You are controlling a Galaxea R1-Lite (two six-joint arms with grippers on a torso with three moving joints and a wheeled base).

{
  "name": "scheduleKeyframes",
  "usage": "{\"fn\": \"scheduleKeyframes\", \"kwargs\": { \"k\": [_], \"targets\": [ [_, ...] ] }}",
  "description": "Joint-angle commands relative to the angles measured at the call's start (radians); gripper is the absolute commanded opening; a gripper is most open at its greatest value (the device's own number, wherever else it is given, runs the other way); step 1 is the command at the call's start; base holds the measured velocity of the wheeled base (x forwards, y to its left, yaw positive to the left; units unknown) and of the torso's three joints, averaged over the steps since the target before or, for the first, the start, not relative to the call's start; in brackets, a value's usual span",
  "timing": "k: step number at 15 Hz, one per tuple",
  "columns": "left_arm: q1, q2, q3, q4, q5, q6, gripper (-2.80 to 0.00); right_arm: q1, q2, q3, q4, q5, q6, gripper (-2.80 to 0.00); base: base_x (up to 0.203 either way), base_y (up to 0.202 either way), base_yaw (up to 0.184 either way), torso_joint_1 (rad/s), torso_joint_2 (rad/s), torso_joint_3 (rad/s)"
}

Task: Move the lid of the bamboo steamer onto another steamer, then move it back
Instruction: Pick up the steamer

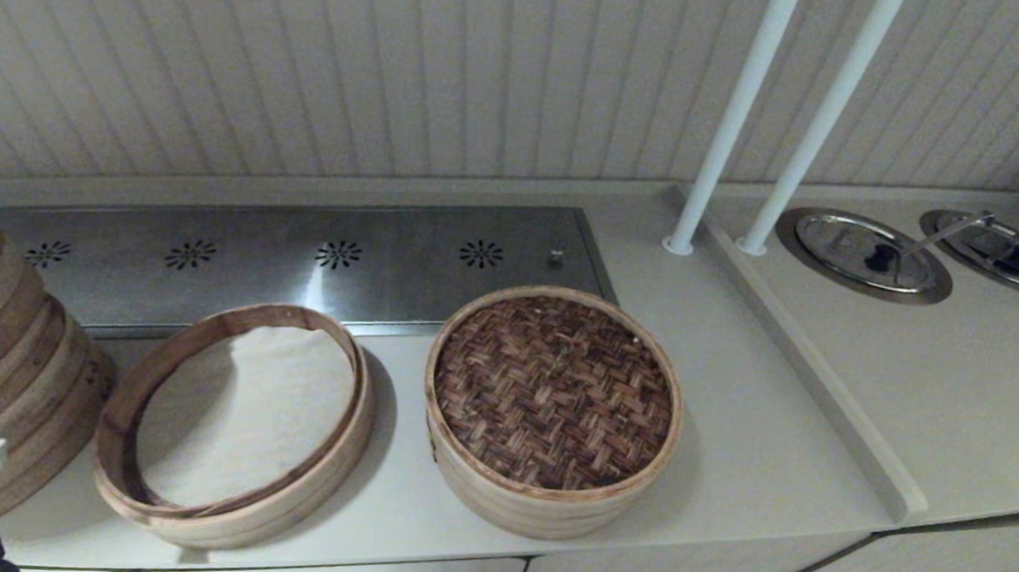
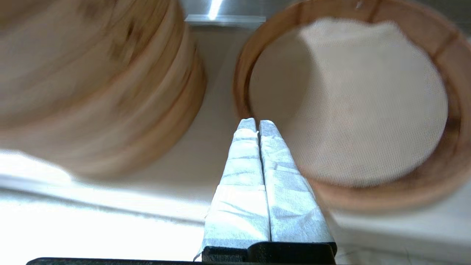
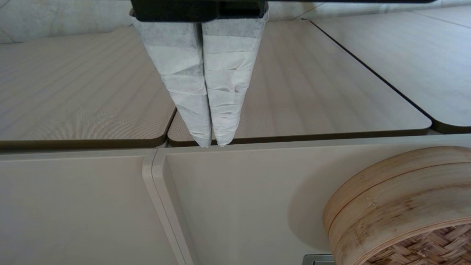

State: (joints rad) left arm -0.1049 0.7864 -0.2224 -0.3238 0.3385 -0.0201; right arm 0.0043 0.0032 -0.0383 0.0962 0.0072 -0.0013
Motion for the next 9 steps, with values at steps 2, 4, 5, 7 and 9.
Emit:
{"fn": "scheduleKeyframes", "kwargs": {
  "k": [2, 4, 5, 7, 9],
  "targets": [
    [0.003, -0.198, 0.074, 0.062, 0.007, -0.020, -2.80, 0.000, 0.001, 0.000, 0.000, 0.000, 0.000, -2.80, 0.000, 0.000, 0.000, 0.000, 0.00, 0.000],
    [0.005, -0.289, 0.099, 0.162, 0.035, -0.030, -2.80, 0.000, 0.001, 0.000, 0.000, 0.000, 0.000, -2.80, 0.000, 0.000, 0.000, 0.000, 0.00, 0.000],
    [0.006, -0.342, 0.109, 0.201, 0.054, -0.029, -2.80, 0.000, 0.001, 0.000, 0.000, 0.000, 0.000, -2.80, 0.000, 0.000, 0.000, 0.000, 0.00, 0.000],
    [0.009, -0.434, 0.124, 0.270, 0.077, -0.020, -2.80, 0.000, 0.001, 0.000, 0.000, 0.000, 0.000, -2.80, 0.000, 0.000, 0.000, 0.000, 0.00, 0.000],
    [0.060, -0.482, 0.155, 0.328, 0.075, 0.010, -2.80, 0.000, 0.001, 0.000, 0.000, 0.000, 0.000, -2.80, 0.000, 0.000, 0.000, 0.000, 0.00, 0.000]
  ]
}}
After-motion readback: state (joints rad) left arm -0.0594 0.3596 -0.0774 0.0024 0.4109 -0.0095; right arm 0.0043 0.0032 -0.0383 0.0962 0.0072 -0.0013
